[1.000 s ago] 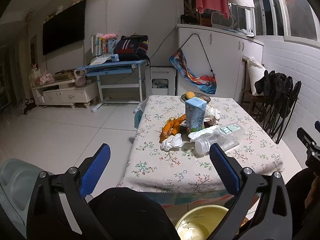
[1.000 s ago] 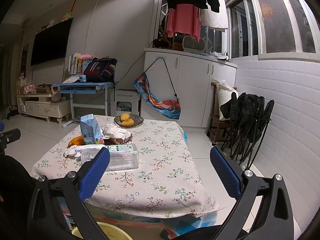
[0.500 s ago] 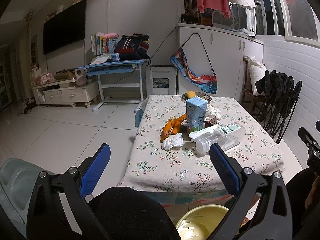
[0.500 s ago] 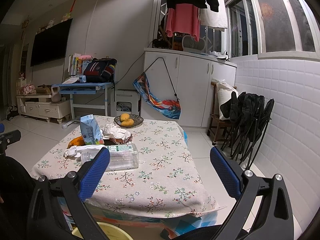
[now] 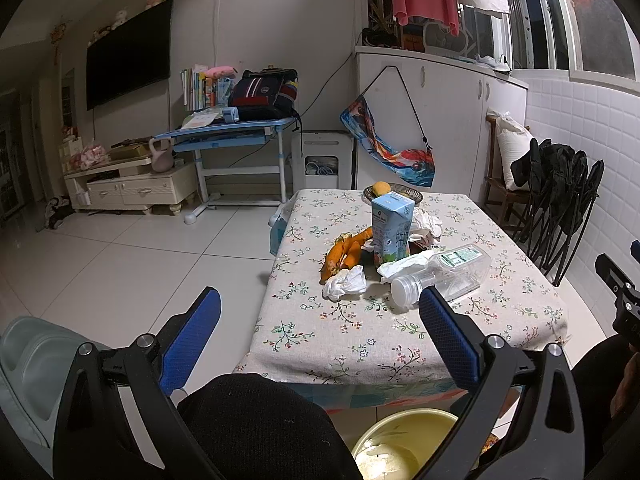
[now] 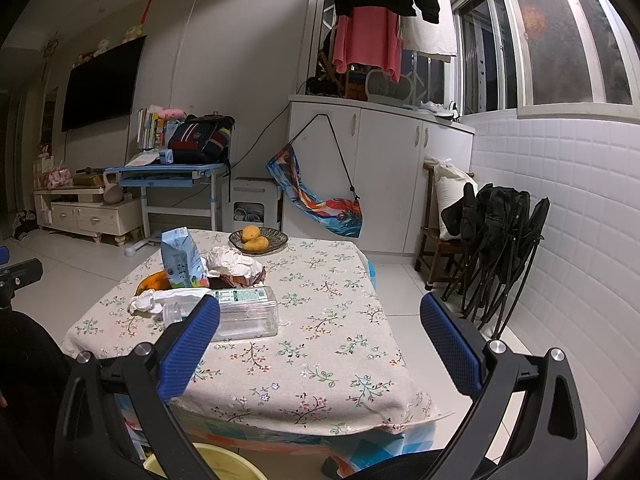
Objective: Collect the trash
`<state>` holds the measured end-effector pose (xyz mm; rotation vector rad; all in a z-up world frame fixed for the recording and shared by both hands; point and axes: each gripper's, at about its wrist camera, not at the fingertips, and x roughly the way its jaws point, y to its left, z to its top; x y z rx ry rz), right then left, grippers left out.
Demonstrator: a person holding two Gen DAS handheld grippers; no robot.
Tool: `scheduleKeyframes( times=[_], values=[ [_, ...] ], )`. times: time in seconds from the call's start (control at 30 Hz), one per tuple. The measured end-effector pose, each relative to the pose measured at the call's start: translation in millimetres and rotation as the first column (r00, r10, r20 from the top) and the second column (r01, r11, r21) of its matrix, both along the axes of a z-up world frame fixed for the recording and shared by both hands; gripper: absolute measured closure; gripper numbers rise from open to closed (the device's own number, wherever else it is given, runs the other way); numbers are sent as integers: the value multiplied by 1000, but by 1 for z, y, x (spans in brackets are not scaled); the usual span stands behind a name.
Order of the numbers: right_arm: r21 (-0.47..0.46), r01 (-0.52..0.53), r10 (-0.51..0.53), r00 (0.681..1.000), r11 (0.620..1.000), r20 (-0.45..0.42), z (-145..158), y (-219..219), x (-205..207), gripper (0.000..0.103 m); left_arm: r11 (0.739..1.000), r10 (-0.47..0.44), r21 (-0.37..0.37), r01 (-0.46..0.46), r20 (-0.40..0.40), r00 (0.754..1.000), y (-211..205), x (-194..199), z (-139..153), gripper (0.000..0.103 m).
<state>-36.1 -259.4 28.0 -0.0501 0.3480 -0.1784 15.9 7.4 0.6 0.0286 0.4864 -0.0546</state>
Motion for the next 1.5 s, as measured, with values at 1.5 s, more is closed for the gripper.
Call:
scheduleKeyframes(
  times=[1.5],
  values=[
    [32,-125,127,989,992,-80,-6,16,19,7,999,3,-33,-5,-62,998,18,3,-3,7]
  ],
)
